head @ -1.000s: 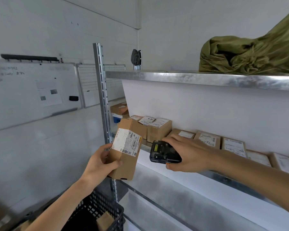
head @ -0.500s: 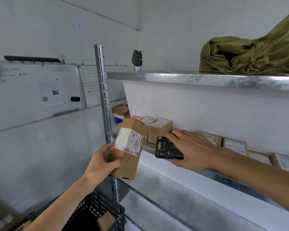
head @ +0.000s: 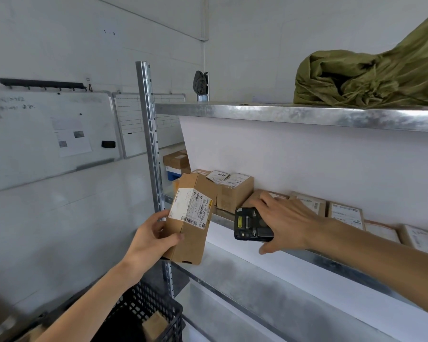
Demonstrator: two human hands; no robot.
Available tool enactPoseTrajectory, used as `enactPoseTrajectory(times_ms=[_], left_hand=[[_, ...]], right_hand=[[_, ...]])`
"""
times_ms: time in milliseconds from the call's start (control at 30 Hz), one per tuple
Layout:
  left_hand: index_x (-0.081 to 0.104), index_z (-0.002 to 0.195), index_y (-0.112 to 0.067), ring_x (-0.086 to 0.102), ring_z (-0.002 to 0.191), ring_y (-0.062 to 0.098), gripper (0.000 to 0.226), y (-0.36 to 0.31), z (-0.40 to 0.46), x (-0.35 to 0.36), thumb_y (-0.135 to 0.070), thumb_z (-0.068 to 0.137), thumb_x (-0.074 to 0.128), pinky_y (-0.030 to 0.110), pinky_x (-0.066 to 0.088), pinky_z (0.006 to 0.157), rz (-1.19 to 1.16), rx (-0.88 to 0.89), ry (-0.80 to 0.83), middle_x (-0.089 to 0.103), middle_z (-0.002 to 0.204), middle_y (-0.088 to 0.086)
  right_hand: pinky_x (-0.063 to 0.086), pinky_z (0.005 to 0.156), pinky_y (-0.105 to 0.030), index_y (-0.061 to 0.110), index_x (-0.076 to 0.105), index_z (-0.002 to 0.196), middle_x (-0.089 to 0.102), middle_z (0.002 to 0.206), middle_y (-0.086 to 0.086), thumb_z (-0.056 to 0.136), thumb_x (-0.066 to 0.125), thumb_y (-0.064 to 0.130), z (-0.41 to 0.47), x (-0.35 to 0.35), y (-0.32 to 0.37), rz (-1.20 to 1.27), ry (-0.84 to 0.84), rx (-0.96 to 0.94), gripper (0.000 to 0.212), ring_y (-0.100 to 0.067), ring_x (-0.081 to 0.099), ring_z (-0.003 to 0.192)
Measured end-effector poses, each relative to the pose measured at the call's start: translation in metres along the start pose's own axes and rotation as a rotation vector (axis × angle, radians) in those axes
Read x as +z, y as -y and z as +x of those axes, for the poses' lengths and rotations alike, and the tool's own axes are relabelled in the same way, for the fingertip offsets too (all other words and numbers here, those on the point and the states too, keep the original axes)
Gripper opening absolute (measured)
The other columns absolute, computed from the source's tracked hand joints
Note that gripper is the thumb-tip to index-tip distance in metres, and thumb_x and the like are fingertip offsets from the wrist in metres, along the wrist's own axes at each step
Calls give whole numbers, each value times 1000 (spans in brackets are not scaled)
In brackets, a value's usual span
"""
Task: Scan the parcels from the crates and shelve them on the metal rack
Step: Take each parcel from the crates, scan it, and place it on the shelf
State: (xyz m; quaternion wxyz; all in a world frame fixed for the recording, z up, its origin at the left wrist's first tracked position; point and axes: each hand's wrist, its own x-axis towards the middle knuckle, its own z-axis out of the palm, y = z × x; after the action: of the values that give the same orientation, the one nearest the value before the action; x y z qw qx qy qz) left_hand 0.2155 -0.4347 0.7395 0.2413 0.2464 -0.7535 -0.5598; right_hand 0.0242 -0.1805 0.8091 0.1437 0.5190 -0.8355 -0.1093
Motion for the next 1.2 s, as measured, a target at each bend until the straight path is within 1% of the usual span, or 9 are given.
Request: enactPoseTrajectory(times_ms=[67,167,367,500,567,667,900,1067,1200], left_hand=[[50,140,-34,65,115,23,67,4,1,-1,-18,83,83,50,57,96,-27,-10,11,66,127,-3],[52,140,-36,64,116,22,67,13,2,-3,-22,82,84,50,58,96,-54,-22,24,64,129,-4],[60,135,-32,67,113,28,44,40,1,-5,-24,93,71,54,57,95,-239,-64,46,71,120,3],[60,135,-31,69,112,33,41,70,-4,-11,-22,95,65,58,54,98,-404,-140,89,73,120,4],[63,131,-33,67,113,36,37,87,-4,-16,-21,96,63,59,53,98,-465,-173,68,71,123,6],[68,122,-29,68,108,33,27,108,-5,-21,-21,98,60,49,56,84,-494,-208,72,69,123,9],[68,115,-16,66,90,23,19,153,9,-24,-20,102,55,36,58,66,-436,-264,115,66,119,19],[67,123,-22,70,103,25,31,182,38,-21,-26,92,65,41,59,84,-348,-294,224,71,121,12],[57,137,-29,69,115,19,53,204,73,-17,-11,88,71,40,53,100,-196,-279,423,72,126,0]], right_hand=[[44,64,-36,24,39,139,42,124,1,71,77,62,0,3,3,-21,16,-9,87,-22,58,101],[54,67,-39,25,42,137,42,119,5,74,72,50,2,6,11,55,-25,-37,74,-19,57,96],[40,67,-15,37,37,139,47,120,18,78,76,53,9,21,51,420,-37,-68,74,-5,53,98],[41,72,-13,40,41,136,51,123,22,76,80,49,21,47,85,577,-6,-128,72,-3,52,100],[47,80,-17,43,40,138,50,130,23,75,81,47,27,61,100,639,21,-139,75,-3,54,105],[52,91,-28,46,38,140,51,134,24,75,82,47,34,82,119,716,45,-132,79,-6,55,112],[51,93,-20,43,43,144,54,135,25,73,86,44,57,133,145,878,64,-85,83,-3,56,116],[54,93,-22,45,49,135,56,126,28,69,89,44,83,183,149,977,95,-30,77,-2,56,116],[55,95,-27,45,49,134,57,126,27,68,89,46,112,231,149,1044,129,17,78,-2,59,114]])
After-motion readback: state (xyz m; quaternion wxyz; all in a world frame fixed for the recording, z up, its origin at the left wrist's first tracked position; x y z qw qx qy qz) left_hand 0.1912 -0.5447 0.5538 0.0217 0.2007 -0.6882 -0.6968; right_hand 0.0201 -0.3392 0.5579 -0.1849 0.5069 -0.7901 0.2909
